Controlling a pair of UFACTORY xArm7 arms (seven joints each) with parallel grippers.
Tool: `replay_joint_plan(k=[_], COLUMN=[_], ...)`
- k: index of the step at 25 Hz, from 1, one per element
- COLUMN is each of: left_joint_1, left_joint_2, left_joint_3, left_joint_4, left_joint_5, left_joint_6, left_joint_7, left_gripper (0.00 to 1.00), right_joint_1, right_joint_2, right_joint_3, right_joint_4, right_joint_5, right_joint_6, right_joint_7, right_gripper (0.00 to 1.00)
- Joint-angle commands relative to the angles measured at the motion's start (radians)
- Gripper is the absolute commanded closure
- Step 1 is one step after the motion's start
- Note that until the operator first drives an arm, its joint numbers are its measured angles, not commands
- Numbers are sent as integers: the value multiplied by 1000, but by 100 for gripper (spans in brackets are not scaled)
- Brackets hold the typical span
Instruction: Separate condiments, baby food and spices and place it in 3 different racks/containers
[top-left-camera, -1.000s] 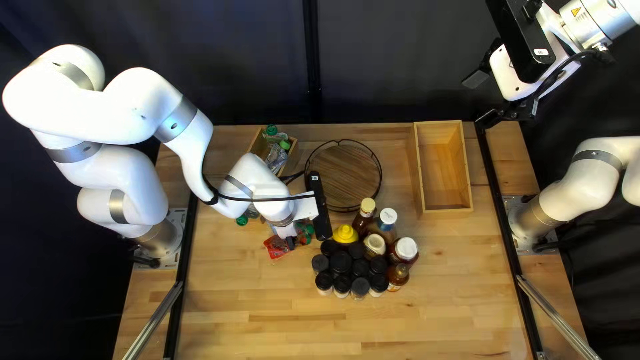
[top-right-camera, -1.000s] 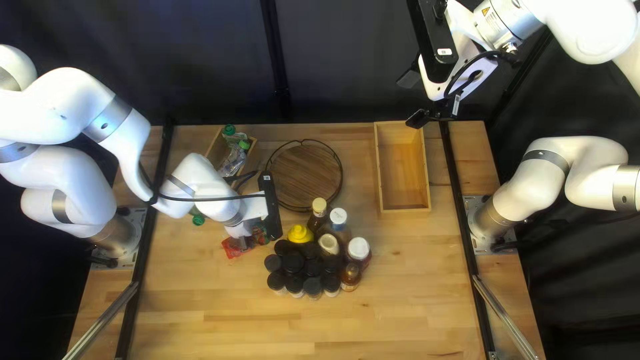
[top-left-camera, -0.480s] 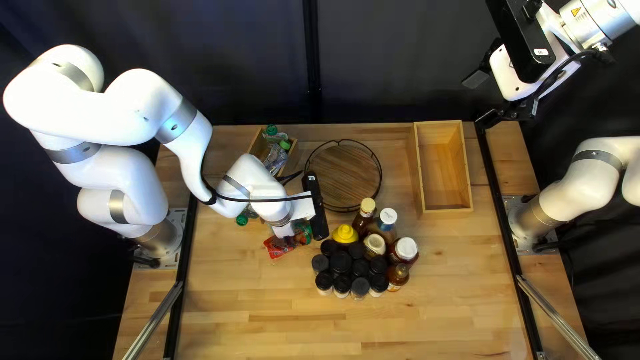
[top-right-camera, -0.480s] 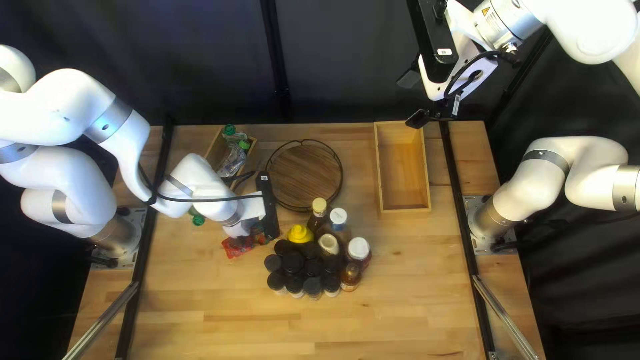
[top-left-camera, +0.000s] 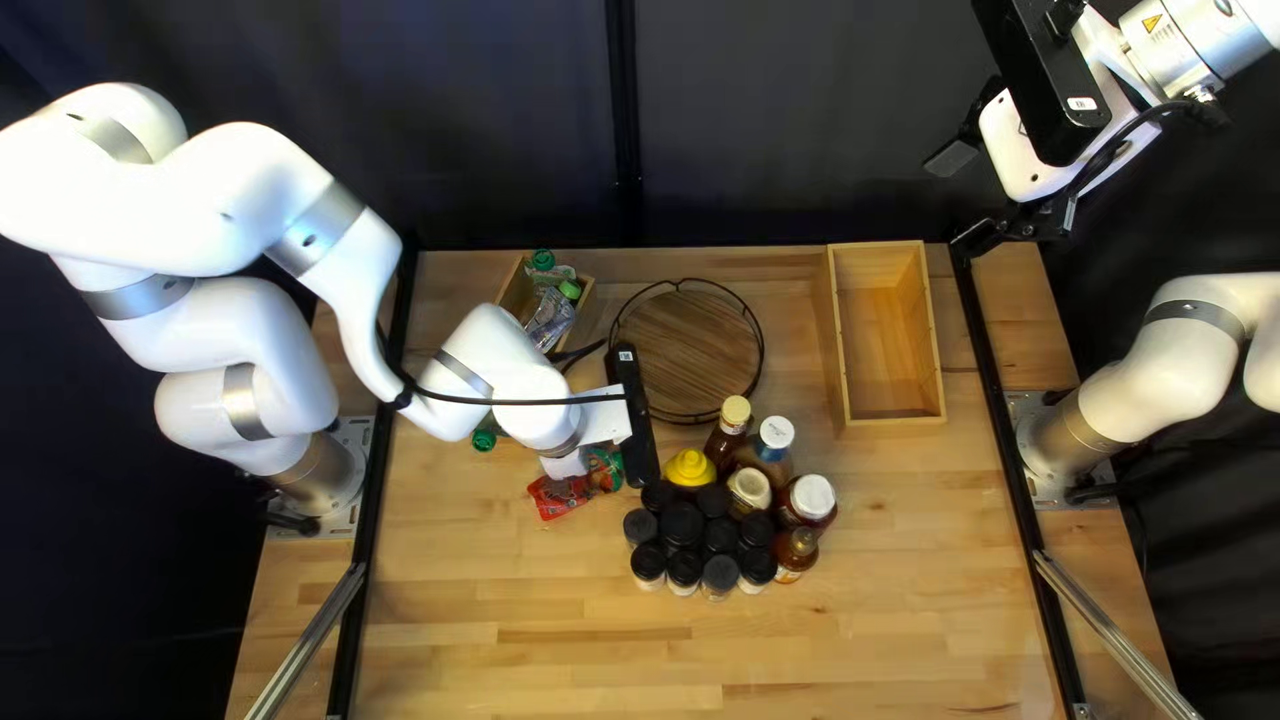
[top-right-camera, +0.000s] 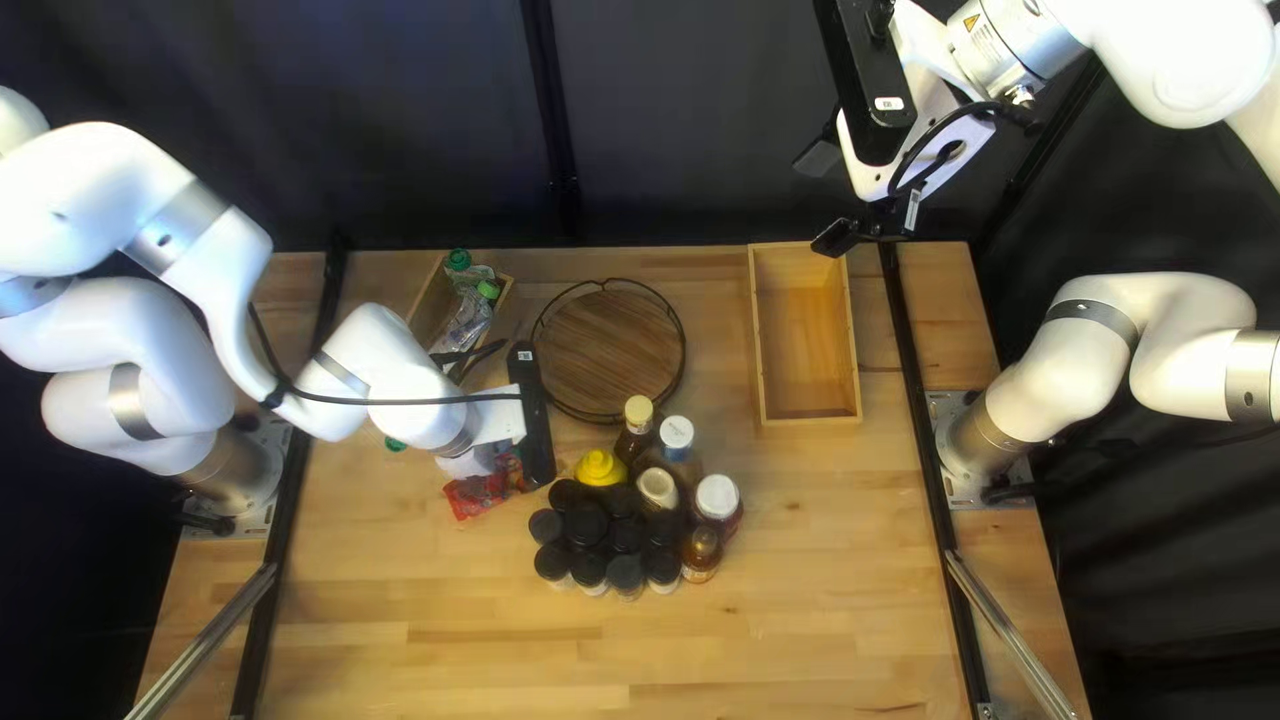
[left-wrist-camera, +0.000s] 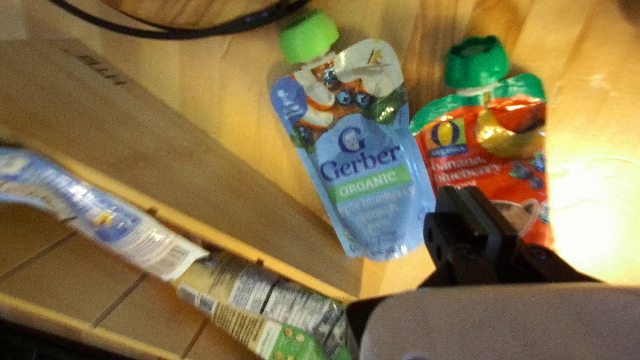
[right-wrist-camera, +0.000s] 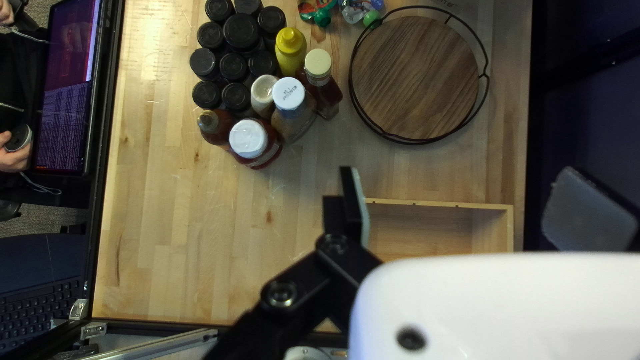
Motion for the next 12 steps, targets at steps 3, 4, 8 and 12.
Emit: replay_joint_plan(k=[3,4,8,12], left_joint_1=[9,34,111,113], left_joint_2=[-2,-25,-126,-164], left_joint_3=[24,6,-51,-36], left_joint_4=[-41,-61,-122,-141], left_joint_5=[33,54,129,160], left_joint_6=[-40,-40,-36,-43], left_joint_7=[17,32,129,237], left_gripper=[0,0,0,0], right_joint_1=[0,0,0,0], right_joint_2=[0,0,0,0], right_joint_3=[0,0,0,0], right_joint_4=[0,0,0,0], right_joint_5=[0,0,0,0], right_joint_6=[0,0,0,0], right_joint_7=[0,0,0,0], right_gripper=[0,0,0,0])
